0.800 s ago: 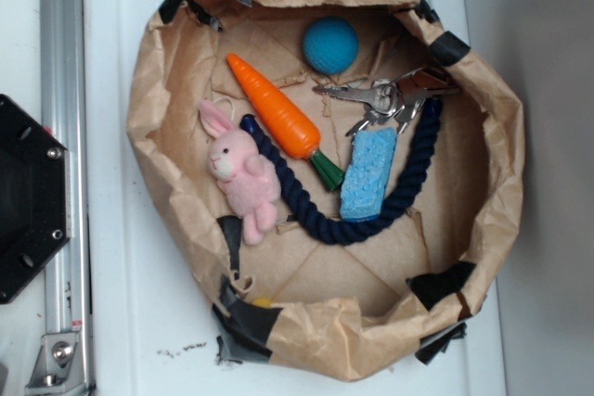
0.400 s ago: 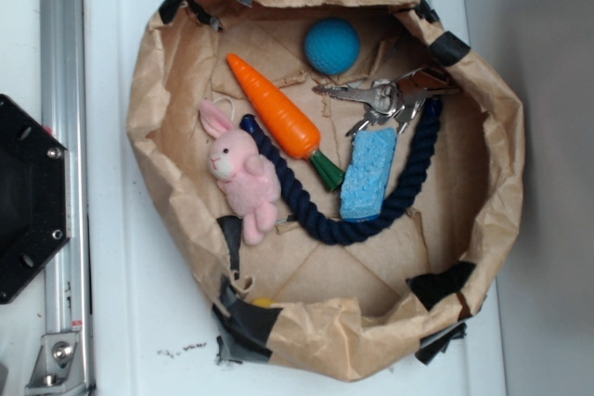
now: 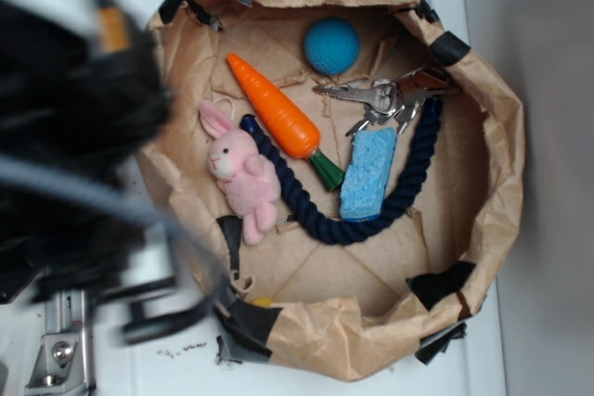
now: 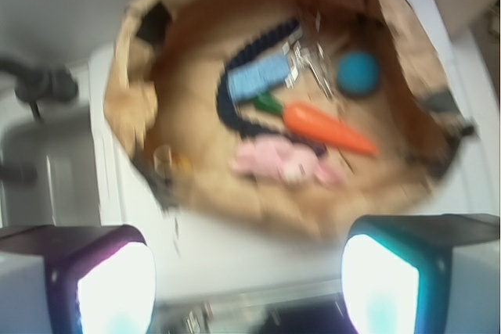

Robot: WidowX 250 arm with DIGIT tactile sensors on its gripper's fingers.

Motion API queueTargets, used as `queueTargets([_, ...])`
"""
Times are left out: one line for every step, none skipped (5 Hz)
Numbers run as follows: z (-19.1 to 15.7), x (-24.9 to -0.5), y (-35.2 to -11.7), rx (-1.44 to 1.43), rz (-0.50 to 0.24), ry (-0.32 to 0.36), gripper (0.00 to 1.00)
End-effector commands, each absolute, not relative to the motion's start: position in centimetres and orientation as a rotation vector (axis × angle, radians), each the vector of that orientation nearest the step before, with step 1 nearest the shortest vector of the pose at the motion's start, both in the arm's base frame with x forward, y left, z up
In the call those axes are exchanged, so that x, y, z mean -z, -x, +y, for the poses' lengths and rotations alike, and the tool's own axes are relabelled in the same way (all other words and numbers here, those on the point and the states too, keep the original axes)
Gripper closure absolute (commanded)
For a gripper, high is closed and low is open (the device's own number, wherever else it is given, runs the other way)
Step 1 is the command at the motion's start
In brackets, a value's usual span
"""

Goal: Grab the blue sponge.

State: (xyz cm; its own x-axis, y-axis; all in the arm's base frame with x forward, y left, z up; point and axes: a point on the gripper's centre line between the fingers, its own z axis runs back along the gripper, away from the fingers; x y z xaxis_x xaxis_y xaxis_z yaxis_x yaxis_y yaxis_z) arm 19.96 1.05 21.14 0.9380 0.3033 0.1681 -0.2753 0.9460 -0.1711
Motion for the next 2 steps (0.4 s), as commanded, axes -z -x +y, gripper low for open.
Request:
queueTargets([2.3,-13.3,-25.6,-0.601,-0.233,0.206,0.0])
queueTargets([2.8,-8.9,-26.9,-0.681,-0.174,0.222,0.0])
